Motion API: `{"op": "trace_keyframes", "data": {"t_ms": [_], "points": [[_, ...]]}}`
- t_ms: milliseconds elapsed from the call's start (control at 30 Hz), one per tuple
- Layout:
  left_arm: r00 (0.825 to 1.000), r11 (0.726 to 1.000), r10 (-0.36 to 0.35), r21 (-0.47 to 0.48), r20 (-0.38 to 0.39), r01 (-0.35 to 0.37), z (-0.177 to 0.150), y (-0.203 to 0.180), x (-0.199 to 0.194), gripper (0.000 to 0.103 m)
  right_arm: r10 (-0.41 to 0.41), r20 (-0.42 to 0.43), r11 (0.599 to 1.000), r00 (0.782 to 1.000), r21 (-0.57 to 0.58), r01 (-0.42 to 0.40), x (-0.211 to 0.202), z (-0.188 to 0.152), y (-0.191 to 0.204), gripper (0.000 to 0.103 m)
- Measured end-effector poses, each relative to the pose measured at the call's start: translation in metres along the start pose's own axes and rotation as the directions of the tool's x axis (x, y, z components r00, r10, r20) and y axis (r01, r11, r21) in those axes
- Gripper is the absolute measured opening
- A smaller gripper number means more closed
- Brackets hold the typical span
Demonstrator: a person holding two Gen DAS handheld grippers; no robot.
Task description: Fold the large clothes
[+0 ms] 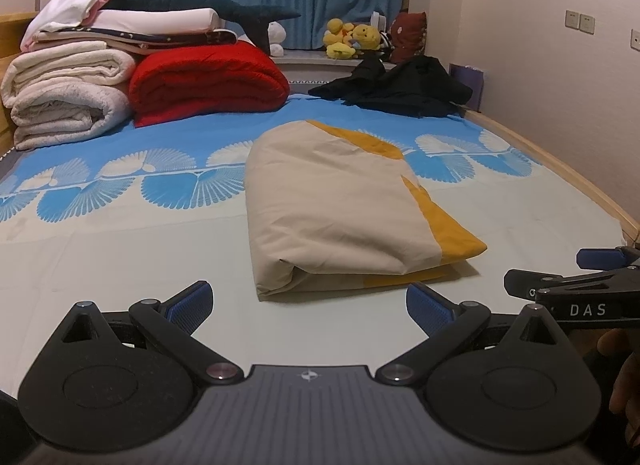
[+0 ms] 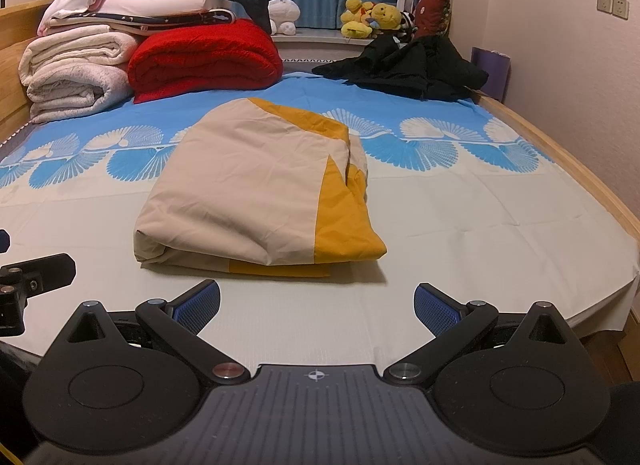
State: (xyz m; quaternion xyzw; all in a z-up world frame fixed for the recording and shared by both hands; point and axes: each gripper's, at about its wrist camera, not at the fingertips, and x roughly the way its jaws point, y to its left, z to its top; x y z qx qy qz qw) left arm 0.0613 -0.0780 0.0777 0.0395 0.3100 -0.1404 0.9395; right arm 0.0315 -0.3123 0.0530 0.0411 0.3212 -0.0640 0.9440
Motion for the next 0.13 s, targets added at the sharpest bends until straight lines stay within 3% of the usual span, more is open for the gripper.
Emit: {"op": "trace_keyframes", "data": {"t_ms": [133], "points": [[1.0, 1.0, 0.004, -0.004, -0.001, -0.004, -0.0003, -0.0004, 0.0, 0.103, 0.0, 0.0, 1.0, 1.0, 0.001, 0.0, -0.0002, -0.0004, -0.0004, 0.102]]}}
